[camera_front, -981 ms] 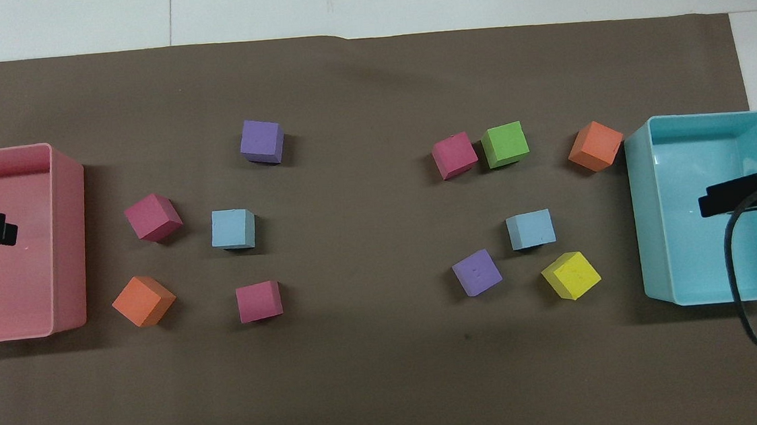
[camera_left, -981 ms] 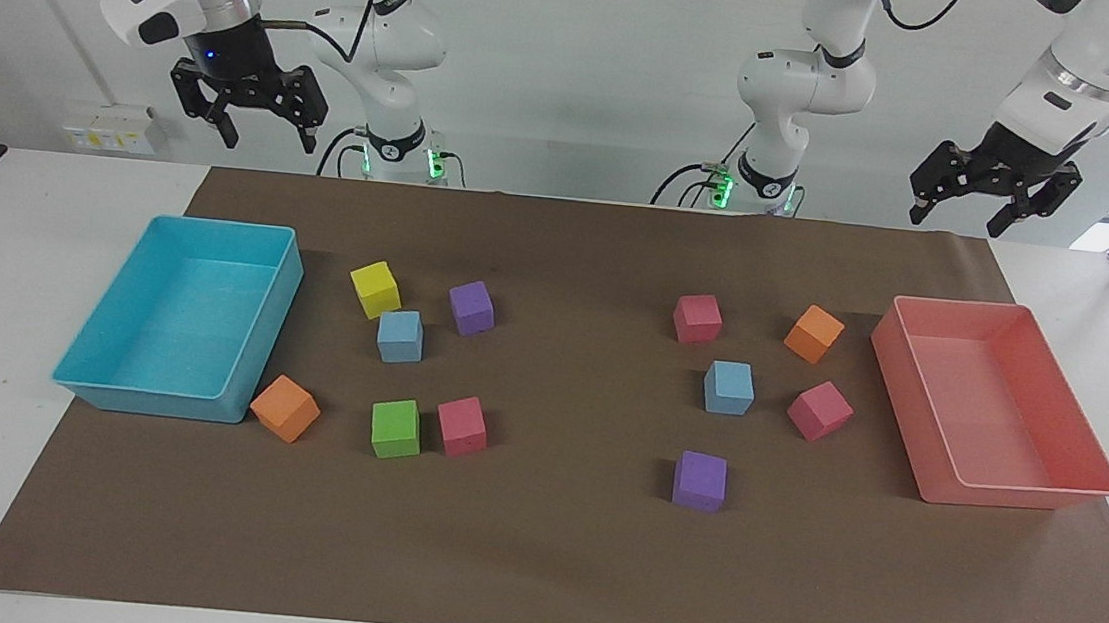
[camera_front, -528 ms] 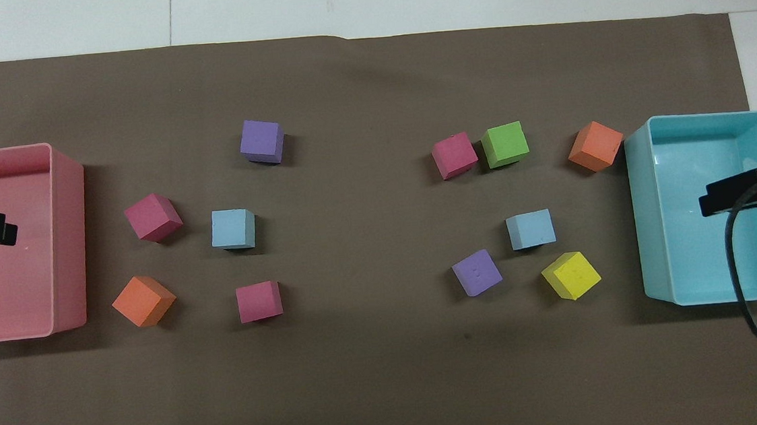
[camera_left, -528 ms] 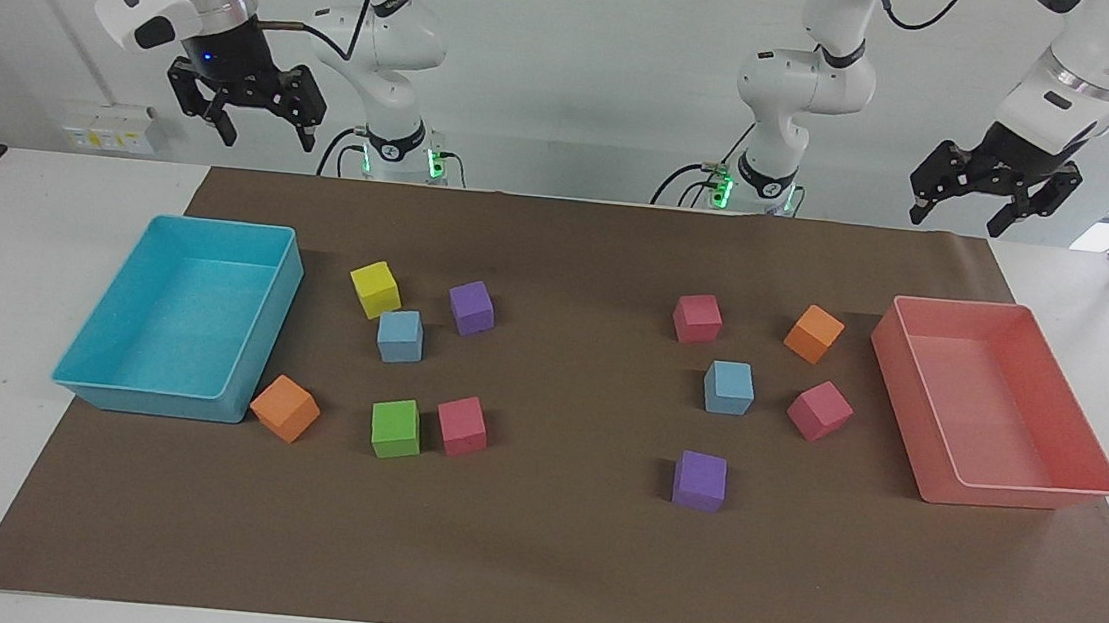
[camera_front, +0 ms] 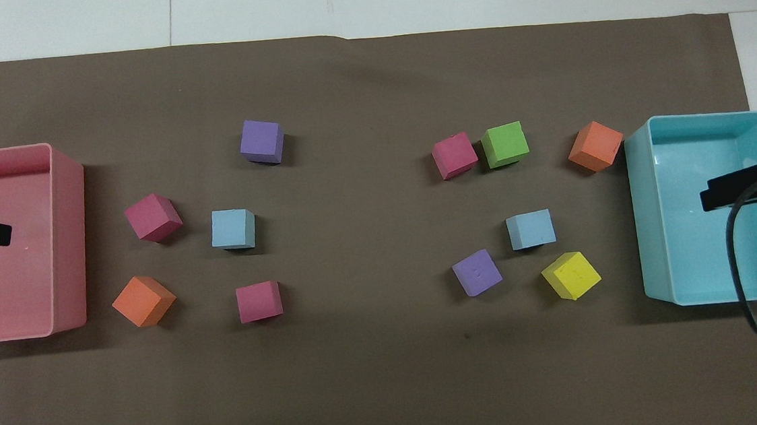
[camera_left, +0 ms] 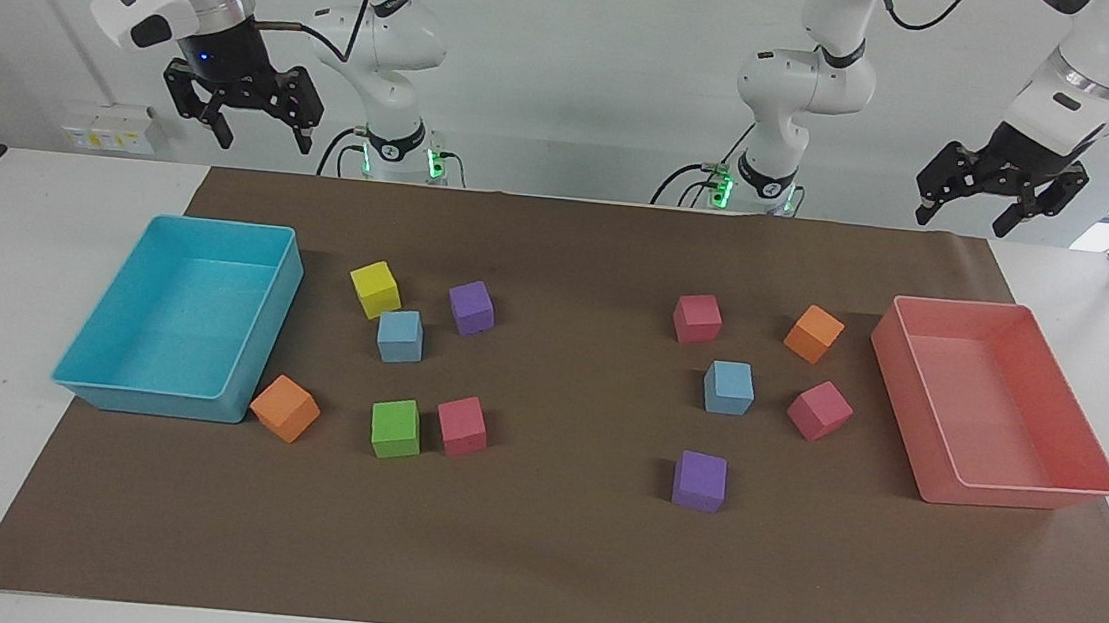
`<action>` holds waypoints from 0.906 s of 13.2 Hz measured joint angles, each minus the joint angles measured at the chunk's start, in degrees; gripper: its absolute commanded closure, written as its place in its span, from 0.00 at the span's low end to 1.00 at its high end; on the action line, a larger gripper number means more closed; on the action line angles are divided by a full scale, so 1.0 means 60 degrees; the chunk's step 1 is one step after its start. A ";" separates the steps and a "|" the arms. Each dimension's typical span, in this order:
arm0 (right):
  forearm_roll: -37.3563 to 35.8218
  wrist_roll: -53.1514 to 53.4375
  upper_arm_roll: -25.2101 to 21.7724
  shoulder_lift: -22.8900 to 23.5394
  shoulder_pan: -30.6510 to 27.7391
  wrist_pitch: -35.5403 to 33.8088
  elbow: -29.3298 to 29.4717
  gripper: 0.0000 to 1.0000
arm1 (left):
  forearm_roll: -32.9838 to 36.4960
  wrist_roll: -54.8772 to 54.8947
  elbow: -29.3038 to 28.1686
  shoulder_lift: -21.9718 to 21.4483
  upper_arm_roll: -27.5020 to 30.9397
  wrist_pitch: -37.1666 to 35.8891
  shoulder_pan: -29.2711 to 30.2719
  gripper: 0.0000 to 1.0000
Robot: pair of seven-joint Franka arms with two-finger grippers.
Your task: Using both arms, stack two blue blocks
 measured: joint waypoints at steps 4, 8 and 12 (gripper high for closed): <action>0.0001 0.0000 -0.0016 0.0000 -0.0009 0.0018 0.0000 0.00 | 0.0000 -0.0001 0.0000 0.0000 0.0024 -0.0001 0.0000 0.00; 0.0001 0.0000 -0.0017 0.0000 -0.0009 0.0018 0.0000 0.00 | 0.0000 -0.0001 0.0000 0.0000 0.0029 -0.0001 0.0001 0.00; 0.0004 -0.0043 -0.0006 0.0003 0.0005 0.0276 -0.0077 0.00 | 0.0000 -0.0001 0.0000 0.0000 0.0021 -0.0001 0.0001 0.00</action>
